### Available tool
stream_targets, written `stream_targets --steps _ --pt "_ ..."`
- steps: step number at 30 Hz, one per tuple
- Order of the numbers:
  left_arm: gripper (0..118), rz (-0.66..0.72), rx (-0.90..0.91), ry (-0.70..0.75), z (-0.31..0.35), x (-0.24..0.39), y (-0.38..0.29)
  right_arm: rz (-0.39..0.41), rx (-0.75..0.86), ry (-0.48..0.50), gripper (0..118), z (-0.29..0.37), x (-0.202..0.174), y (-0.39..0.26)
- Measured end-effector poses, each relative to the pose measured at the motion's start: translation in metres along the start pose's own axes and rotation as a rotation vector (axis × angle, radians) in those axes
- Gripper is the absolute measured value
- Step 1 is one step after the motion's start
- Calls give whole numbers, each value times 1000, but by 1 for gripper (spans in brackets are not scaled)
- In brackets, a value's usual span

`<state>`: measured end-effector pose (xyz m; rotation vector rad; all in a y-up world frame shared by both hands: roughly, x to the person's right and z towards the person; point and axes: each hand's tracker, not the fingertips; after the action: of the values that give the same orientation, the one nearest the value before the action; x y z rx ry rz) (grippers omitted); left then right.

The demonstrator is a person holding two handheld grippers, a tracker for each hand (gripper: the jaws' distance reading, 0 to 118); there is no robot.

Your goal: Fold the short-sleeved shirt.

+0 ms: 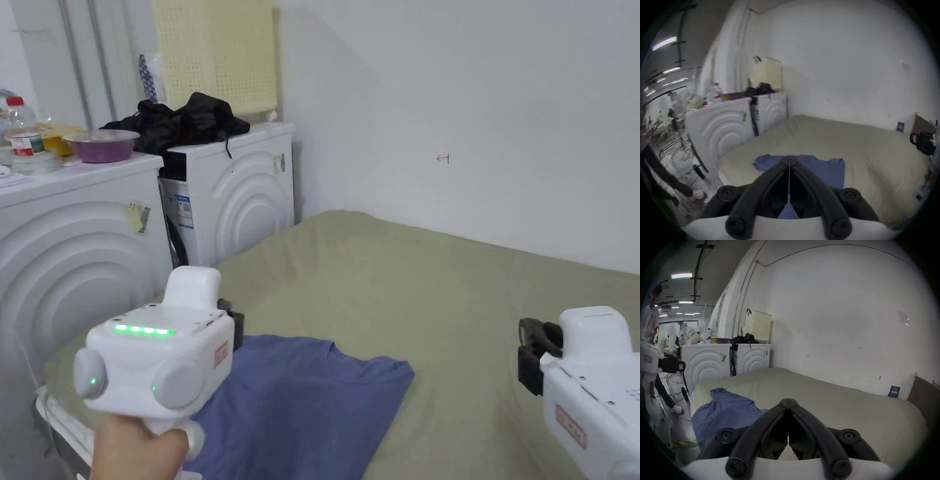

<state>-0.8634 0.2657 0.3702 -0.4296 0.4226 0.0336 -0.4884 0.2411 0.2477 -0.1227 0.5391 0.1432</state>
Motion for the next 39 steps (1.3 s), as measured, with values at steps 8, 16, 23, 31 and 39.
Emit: stream_targets --steps 8,16,23,31,39 --pt "0 -158 -708 -366 -161 68 14 73 -95 -106 0 -1 53 -34" --pt "112 -157 -866 -319 -239 99 -59 43 -202 -129 0 6 88 -74" --pt "99 -138 -962 -307 -252 95 -90 0 -259 -120 0 7 93 -100" --pt "5 -176 -828 -317 -237 86 -57 -15 -279 -133 0 22 102 -105" --pt "5 -142 -572 -475 -195 123 33 -16 -285 -175 0 54 132 -96"
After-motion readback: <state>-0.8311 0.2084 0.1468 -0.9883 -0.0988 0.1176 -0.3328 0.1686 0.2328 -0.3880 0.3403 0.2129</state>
